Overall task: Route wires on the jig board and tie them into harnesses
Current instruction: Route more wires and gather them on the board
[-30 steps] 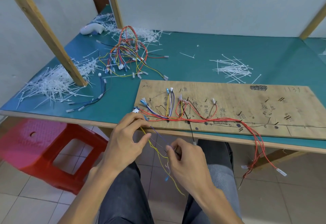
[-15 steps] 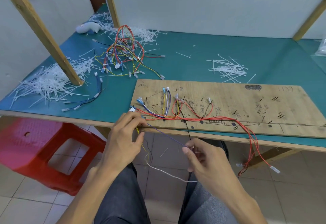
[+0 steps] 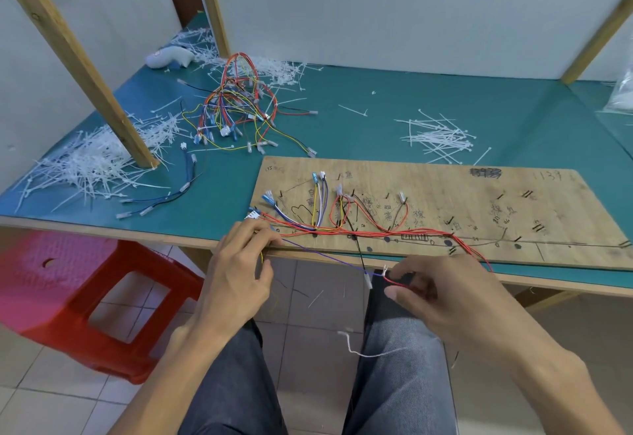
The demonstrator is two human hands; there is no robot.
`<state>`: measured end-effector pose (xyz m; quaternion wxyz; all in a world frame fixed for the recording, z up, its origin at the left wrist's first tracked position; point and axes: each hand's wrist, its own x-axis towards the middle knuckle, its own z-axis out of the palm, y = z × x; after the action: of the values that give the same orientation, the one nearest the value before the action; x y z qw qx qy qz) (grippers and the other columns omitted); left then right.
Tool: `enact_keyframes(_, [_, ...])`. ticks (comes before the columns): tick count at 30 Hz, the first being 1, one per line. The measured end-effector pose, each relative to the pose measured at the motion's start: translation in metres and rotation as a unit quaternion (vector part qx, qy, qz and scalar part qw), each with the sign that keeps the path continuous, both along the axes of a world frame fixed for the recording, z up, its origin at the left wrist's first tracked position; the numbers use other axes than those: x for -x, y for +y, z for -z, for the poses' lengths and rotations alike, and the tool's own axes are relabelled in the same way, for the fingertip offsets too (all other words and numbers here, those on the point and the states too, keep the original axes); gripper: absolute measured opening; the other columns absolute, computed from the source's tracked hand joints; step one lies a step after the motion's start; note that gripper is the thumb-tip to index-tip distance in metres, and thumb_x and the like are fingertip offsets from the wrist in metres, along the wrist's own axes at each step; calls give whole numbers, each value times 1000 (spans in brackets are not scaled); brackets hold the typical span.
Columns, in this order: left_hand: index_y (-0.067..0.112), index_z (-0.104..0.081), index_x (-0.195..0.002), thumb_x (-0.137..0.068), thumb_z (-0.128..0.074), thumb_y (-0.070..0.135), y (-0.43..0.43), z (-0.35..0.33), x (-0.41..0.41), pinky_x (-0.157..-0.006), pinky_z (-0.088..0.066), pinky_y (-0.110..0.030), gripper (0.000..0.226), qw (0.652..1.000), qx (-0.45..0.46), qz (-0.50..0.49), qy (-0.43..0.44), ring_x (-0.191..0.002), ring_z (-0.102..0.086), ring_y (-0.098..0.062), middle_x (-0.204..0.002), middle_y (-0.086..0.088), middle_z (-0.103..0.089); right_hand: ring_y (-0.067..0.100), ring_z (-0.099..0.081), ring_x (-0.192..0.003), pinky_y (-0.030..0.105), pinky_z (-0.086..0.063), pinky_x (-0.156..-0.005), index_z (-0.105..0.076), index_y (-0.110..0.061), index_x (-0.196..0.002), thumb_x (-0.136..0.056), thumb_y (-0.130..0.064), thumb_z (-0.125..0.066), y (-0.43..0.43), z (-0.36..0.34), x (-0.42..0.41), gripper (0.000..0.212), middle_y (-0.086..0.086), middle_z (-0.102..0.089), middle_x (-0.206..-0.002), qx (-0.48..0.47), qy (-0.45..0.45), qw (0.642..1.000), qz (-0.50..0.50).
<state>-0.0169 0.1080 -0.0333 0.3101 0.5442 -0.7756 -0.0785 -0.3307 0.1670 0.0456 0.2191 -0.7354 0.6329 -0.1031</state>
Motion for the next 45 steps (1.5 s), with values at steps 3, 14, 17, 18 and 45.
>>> enact_keyframes(3, [16, -66, -110, -72, -79, -12, 0, 1, 1, -94, -56, -44, 49, 1000, 3, -2, -18, -112, -56, -20, -120, 4, -55, 10, -64, -87, 33, -47, -64, -67, -42, -105, -98, -63, -56, -10, -11, -5, 25, -17, -68, -83, 59, 176, 982, -16])
enact_keyframes(14, [20, -63, -122, -80, -83, 11, 6, 2, 3, -100, -46, -39, 48, 997, 36, -1, -64, -116, -53, -19, -127, 4, -52, 10, -68, -64, 31, -54, -68, -77, -30, -88, -95, -46, -73, -28, -22, -1, 18, 1, -78, -74, -100, -290, 950, 64])
enact_keyframes(17, [21, -60, -139, -88, -69, 27, 12, -3, 15, -109, -34, -39, 52, 989, 79, 15, -122, -128, -51, -19, -140, 4, -54, 15, -61, -62, 34, -53, -73, -82, -22, -87, -89, -44, -79, -25, -13, -1, 22, -6, -74, -72, -119, -328, 929, 123])
enact_keyframes(18, [20, -57, -145, -91, -65, 29, 13, -4, 19, -113, -32, -40, 56, 987, 81, 29, -135, -133, -51, -18, -145, 5, -54, 17, -57, -63, 34, -52, -75, -82, -16, -86, -87, -40, -82, -24, -11, 0, 24, -6, -73, -74, -128, -358, 914, 145])
enact_keyframes(45, [15, -24, -167, -113, -30, 46, 17, 24, 63, -129, -19, -48, 62, 971, 6, -43, -236, -162, -14, -17, -174, 2, -23, 28, -72, -115, 41, -61, -96, -78, -8, -117, -108, -13, -53, -109, 16, -20, 27, 17, -73, -128, -92, -618, 778, 63])
